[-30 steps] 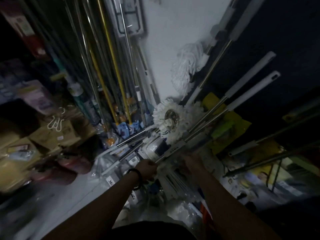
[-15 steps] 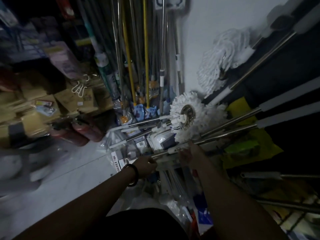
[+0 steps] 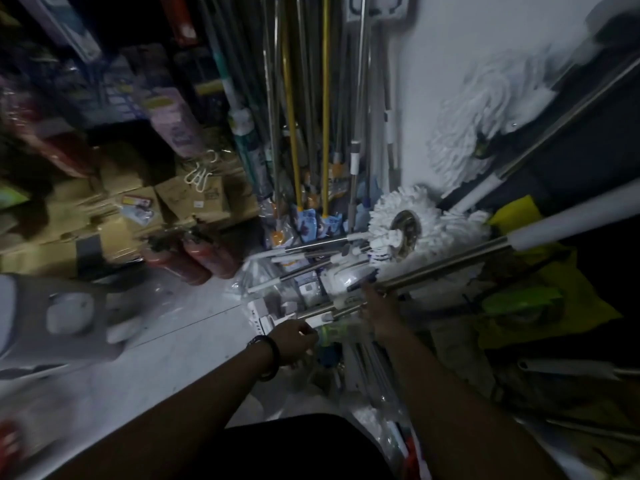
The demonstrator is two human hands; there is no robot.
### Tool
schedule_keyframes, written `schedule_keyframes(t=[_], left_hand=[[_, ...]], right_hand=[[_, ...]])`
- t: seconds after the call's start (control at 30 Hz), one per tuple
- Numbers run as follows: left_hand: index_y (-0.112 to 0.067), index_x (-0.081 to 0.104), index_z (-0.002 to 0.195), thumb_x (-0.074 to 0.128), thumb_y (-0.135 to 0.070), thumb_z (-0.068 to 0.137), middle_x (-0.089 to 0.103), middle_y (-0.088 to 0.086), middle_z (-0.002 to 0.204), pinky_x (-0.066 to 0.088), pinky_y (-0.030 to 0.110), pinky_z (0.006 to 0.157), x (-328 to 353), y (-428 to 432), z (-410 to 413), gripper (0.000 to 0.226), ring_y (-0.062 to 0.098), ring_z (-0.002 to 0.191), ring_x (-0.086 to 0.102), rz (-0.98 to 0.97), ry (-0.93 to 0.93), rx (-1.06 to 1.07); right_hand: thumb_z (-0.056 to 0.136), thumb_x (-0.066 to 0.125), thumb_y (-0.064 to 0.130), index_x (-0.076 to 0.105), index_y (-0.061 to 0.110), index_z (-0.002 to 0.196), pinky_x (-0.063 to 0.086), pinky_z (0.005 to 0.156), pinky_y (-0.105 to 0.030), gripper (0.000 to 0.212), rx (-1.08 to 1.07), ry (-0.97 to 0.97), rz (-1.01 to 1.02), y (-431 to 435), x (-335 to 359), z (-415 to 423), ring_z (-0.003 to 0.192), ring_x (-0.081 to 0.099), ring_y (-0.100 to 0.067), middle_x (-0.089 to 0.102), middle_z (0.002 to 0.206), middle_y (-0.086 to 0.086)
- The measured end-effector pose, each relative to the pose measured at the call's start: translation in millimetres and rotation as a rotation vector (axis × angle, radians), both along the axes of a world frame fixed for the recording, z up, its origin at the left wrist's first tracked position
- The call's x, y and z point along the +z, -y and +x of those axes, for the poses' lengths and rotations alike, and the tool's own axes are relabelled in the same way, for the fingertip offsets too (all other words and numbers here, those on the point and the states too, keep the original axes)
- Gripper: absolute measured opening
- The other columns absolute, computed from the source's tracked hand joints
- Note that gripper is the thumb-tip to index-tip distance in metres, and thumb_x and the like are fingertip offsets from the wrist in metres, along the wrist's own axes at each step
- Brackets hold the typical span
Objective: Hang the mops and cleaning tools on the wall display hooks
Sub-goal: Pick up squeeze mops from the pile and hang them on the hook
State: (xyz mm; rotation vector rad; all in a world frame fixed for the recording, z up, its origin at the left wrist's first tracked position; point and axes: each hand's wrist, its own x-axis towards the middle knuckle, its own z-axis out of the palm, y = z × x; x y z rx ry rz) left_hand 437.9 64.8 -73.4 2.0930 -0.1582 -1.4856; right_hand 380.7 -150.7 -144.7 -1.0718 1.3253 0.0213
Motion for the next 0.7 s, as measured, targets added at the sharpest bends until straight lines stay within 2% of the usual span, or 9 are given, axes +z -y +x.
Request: schedule_keyframes(t=[0.07,0.1,0.17,0.23,0.33,0.43,0.57,0.63,0.7], left_hand=[[-0.011,0.073,0.11,0.059,-0.03,0.103,0.078,0.016,0.111,0.058,0.034,0.062,-2.2,-16.3,-3.5,0.024,0.036,0.085,0.075,0.012,-0.011,0.023],[-0.013,0.073,0.106,0.059,-0.03,0.103,0.078,0.016,0.11,0.058,0.035,0.061,-2.7,-25.5,-5.9,0.022,0.036,0.083,0.074,0.015,-0.019,0.026],[-0.017,0.071,0.095,0.059,-0.028,0.103,0.078,0.018,0.109,0.057,0.034,0.057,-3.9,-46.4,-10.1,0.019,0.033,0.08,0.072,0.028,-0.045,0.055],[-0.019,0.071,0.09,0.06,-0.029,0.102,0.079,0.017,0.107,0.056,0.032,0.054,-6.1,-70.6,-11.7,0.02,0.033,0.079,0.072,0.05,-0.064,0.108],[-0.013,0.07,0.088,0.057,-0.024,0.103,0.078,0.019,0.1,0.051,0.028,0.05,-8.0,-106.1,-14.0,0.022,0.03,0.067,0.07,0.072,-0.111,0.207],[-0.014,0.065,0.084,0.055,-0.02,0.104,0.073,0.014,0.092,0.045,0.02,0.041,-5.5,-137.6,-17.0,0.023,0.017,0.05,0.064,0.092,-0.176,0.334],[-0.018,0.066,0.085,0.057,-0.025,0.104,0.075,0.003,0.081,0.049,0.022,0.046,-10.5,-175.9,-16.9,0.022,0.016,0.052,0.065,0.069,-0.23,0.41],[-0.015,0.066,0.086,0.056,-0.023,0.104,0.075,0.001,0.075,0.047,0.025,0.048,-15.2,-192.3,-13.2,0.022,0.019,0.051,0.064,0.063,-0.284,0.469],[-0.011,0.064,0.088,0.057,-0.019,0.104,0.074,0.006,0.078,0.044,0.025,0.047,-17.2,-204.8,-7.2,0.019,0.023,0.052,0.063,0.047,-0.357,0.591]], right_hand=[[0.091,0.079,0.036,0.061,0.016,0.117,0.063,0.082,-0.05,0.038,0.049,0.015,0.029,-24.0,6.0,-1.1,0.103,0.068,-0.029,0.067,0.108,-0.009],[0.085,0.082,0.041,0.063,0.017,0.118,0.063,0.087,-0.053,0.046,0.061,0.015,0.037,-35.0,2.4,-3.2,0.101,0.067,-0.027,0.066,0.107,-0.008],[0.07,0.09,0.051,0.066,0.022,0.128,0.066,0.076,-0.049,0.068,0.08,-0.017,0.065,-54.9,-24.3,-8.6,0.104,0.07,-0.026,0.07,0.12,-0.01],[0.077,0.091,0.044,0.068,0.023,0.125,0.062,0.069,-0.042,0.057,0.101,-0.017,0.097,-74.2,-62.1,-16.1,0.102,0.07,-0.027,0.071,0.125,-0.013],[0.084,0.09,0.034,0.068,0.013,0.12,0.06,0.07,-0.04,0.047,0.059,-0.059,0.17,-121.6,-22.5,-12.1,0.099,0.066,-0.024,0.069,0.115,-0.011],[0.09,0.084,0.035,0.068,0.015,0.106,0.061,0.079,-0.044,0.031,0.105,-0.036,0.204,-158.9,-19.8,-10.8,0.093,0.063,-0.021,0.065,0.102,-0.01],[0.097,0.076,0.038,0.069,0.014,0.103,0.058,0.084,-0.043,0.026,0.138,0.016,0.043,-201.7,-18.6,5.1,0.094,0.067,-0.022,0.074,0.103,-0.007],[0.082,0.086,0.054,0.074,0.008,0.108,0.059,0.099,-0.049,0.055,0.113,0.016,-0.059,-211.2,-40.9,8.3,0.102,0.074,-0.027,0.078,0.115,-0.013],[0.043,0.088,0.086,0.074,0.007,0.121,0.059,0.101,-0.053,0.111,0.055,0.009,-0.075,-206.9,-89.3,4.5,0.105,0.075,-0.03,0.077,0.123,-0.012]])
